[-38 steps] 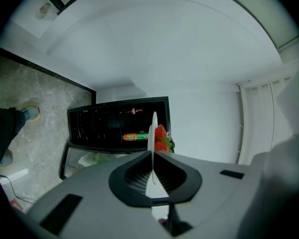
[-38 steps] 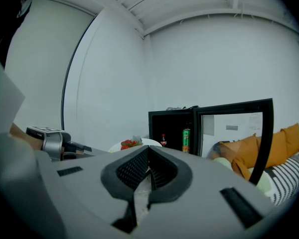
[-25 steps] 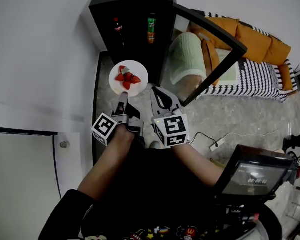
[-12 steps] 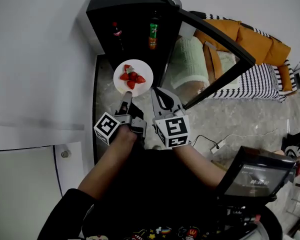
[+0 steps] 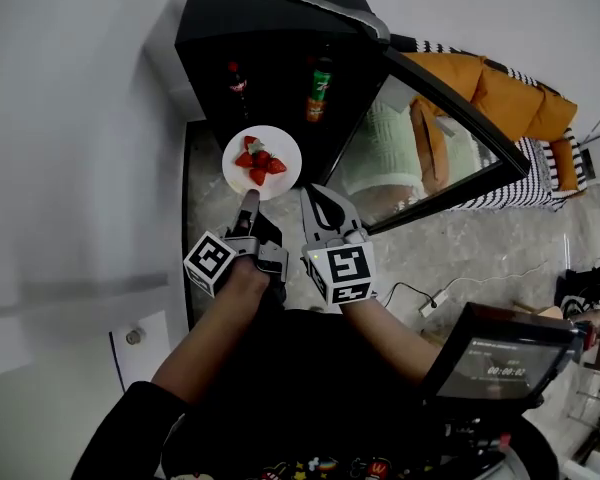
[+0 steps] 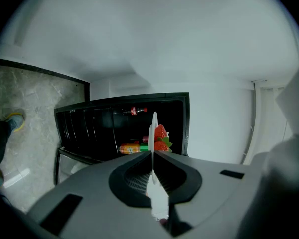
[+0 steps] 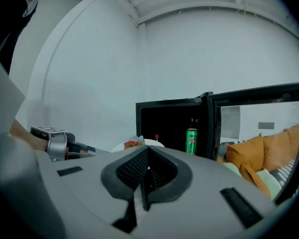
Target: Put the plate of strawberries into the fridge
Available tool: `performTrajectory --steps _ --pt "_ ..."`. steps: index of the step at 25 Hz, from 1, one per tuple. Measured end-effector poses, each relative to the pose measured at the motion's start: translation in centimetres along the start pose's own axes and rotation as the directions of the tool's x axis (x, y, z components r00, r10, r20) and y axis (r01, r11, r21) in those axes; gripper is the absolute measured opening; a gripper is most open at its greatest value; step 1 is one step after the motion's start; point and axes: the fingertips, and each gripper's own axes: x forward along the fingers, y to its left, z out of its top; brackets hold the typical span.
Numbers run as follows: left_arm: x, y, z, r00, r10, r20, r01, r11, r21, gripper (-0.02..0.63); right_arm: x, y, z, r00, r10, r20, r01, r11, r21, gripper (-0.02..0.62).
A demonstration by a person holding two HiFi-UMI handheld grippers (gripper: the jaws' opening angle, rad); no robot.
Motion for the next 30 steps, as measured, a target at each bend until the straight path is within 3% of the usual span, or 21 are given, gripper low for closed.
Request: performTrajectory --steps 14,19,25,30 --pt "9.5 1.9 3.9 0.987 0.058 -0.151 -0.057 0.998 0.007 0.015 9.0 -3.3 1.1 0.992 -0.119 -0.042 0.119 0.993 -0.004 0.005" --pt "12.1 3.3 3.4 0.984 0.079 -0.161 -0.080 0.997 0.000 0.015 11.0 -4.2 -0.1 0.995 -0.067 -0.074 0.066 0.998 -0.016 0.005" --pt "14.5 5.7 3.0 0.993 0.092 -0.079 -0.095 0.995 -0.035 0.015 13.2 -6.6 -1.6 0.996 -0.014 -0.093 0.015 1.000 0.003 0.005" --pt "15.2 6.9 2.6 0.992 0.104 -0.071 -0.106 0.994 -0.037 0.015 14.3 -7.5 -2.4 0.995 0.023 -0.102 -0.024 1.000 -0.010 0.005"
